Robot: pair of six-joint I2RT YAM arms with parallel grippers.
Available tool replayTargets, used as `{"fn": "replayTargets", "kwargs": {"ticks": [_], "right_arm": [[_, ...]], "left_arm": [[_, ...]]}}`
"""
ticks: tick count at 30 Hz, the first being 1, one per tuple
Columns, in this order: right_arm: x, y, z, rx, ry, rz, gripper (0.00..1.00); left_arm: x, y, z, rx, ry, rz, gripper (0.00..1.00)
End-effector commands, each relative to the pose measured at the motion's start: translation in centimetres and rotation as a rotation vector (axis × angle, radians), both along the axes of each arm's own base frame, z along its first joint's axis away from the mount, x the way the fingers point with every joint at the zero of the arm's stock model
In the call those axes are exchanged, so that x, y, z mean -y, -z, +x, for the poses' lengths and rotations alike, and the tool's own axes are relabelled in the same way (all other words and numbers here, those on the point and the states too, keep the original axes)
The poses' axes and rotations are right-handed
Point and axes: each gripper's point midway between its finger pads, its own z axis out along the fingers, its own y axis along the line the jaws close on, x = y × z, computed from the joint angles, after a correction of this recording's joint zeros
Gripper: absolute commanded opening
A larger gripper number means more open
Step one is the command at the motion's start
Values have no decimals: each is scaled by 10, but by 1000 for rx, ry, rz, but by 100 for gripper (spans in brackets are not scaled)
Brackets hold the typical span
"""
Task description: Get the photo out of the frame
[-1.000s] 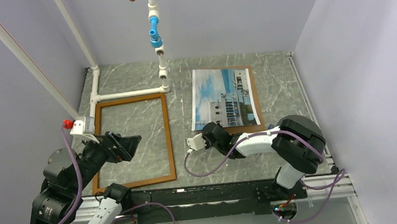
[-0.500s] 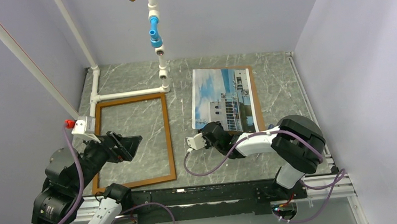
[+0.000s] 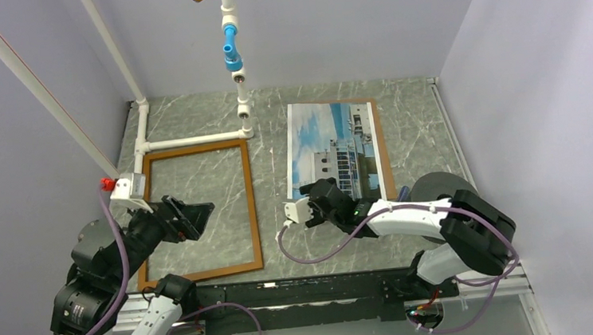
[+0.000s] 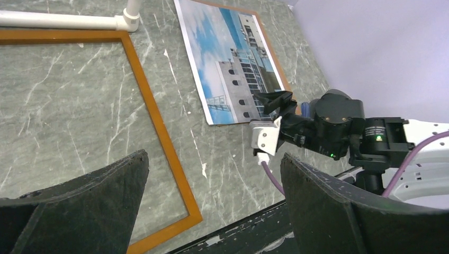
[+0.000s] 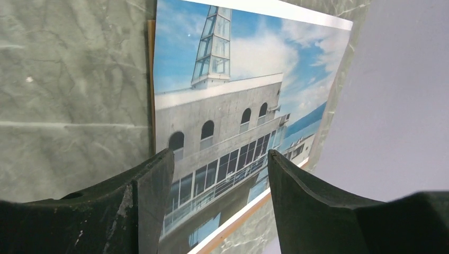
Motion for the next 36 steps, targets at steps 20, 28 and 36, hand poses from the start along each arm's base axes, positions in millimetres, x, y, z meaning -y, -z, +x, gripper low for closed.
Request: {"fn": "replayTargets", "kwargs": {"ticks": [20,28,36], "right_arm": [[35,-208,-58,-33,470,958,100],[100,-296,-82,-62,614,1354,100],[170,-334,-92,45,784,1552,100]], "left_arm": [[6,-13,19,19,-20,-30,97],[-20,-47,20,109,-138,5,97],[-66,-90,3,285,-324,25,99]]}}
